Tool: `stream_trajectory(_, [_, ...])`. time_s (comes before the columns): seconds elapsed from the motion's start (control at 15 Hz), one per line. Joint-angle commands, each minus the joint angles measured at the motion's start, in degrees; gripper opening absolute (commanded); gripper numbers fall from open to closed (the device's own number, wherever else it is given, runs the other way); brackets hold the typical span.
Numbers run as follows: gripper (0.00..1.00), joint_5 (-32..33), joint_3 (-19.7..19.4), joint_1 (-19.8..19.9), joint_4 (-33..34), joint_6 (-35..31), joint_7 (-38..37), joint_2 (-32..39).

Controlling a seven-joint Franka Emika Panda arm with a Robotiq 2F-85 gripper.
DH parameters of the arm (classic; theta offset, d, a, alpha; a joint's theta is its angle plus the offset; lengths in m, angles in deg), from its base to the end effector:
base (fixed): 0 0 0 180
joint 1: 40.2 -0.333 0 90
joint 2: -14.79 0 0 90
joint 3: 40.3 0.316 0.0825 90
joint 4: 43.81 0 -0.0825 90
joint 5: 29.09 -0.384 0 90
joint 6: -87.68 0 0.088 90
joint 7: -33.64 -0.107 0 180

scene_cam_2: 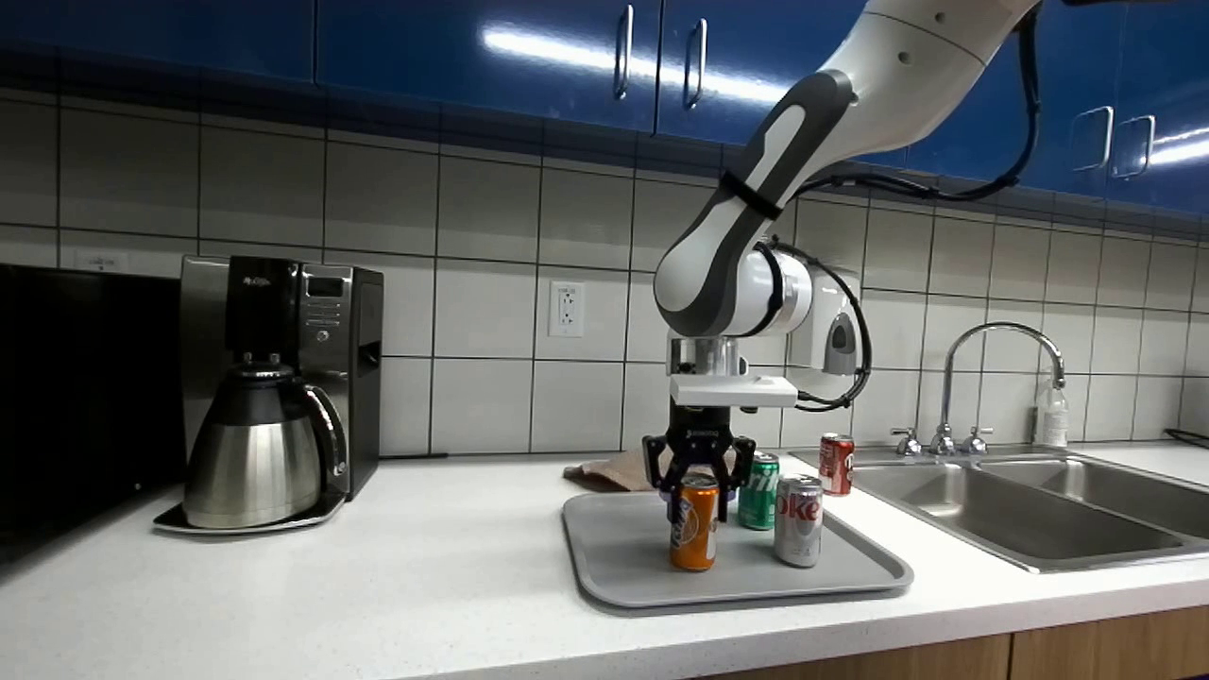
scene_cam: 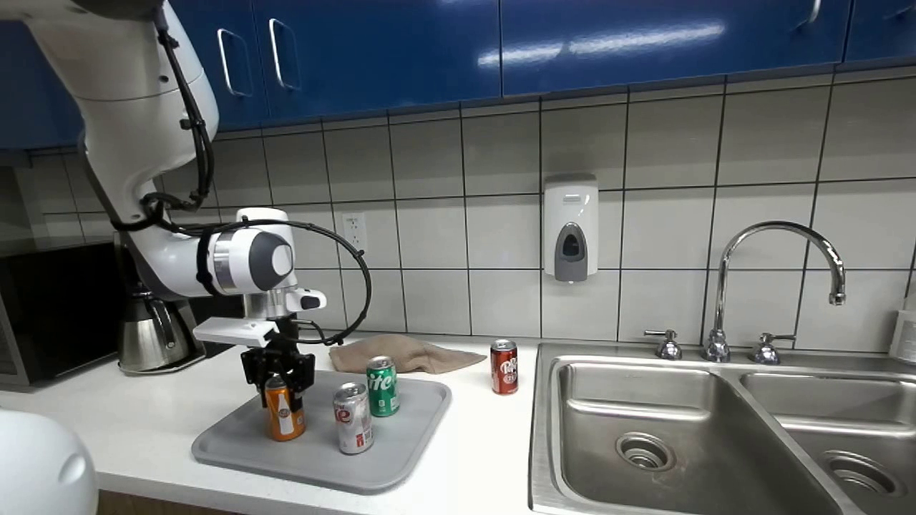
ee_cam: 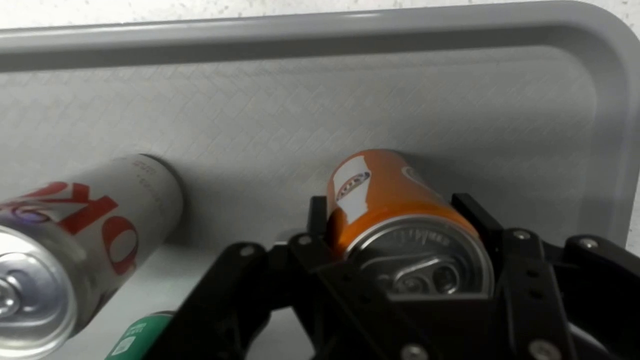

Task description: Remove the orange, grey and green cans from the tray

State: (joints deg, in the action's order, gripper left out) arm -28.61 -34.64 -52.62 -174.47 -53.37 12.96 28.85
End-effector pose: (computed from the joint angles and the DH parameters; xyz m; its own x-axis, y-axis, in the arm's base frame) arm 0.5008 0.1642 0.2419 0.9970 -0.0409 -0.0654 -0.0407 -0.9992 0.0043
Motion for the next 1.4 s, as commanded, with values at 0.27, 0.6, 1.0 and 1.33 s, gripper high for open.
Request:
stream_trajectory(0.27, [0.38, -0.52, 3.08, -1.41, -0.09, 3.29, 1.25, -5.59])
stream_trajectory(0.6, [0.38, -0.67, 5.29, -3.15, 2.27, 3.96, 1.06, -4.91])
stream_trajectory(1.0, [0.38, 0.72, 6.95, -5.68, 6.18, 4.5, 0.29, -2.83])
stream_trajectory(1.33, [0.38, 1.03, 7.26, -7.3, 10.0, 5.07, 0.04, 0.19])
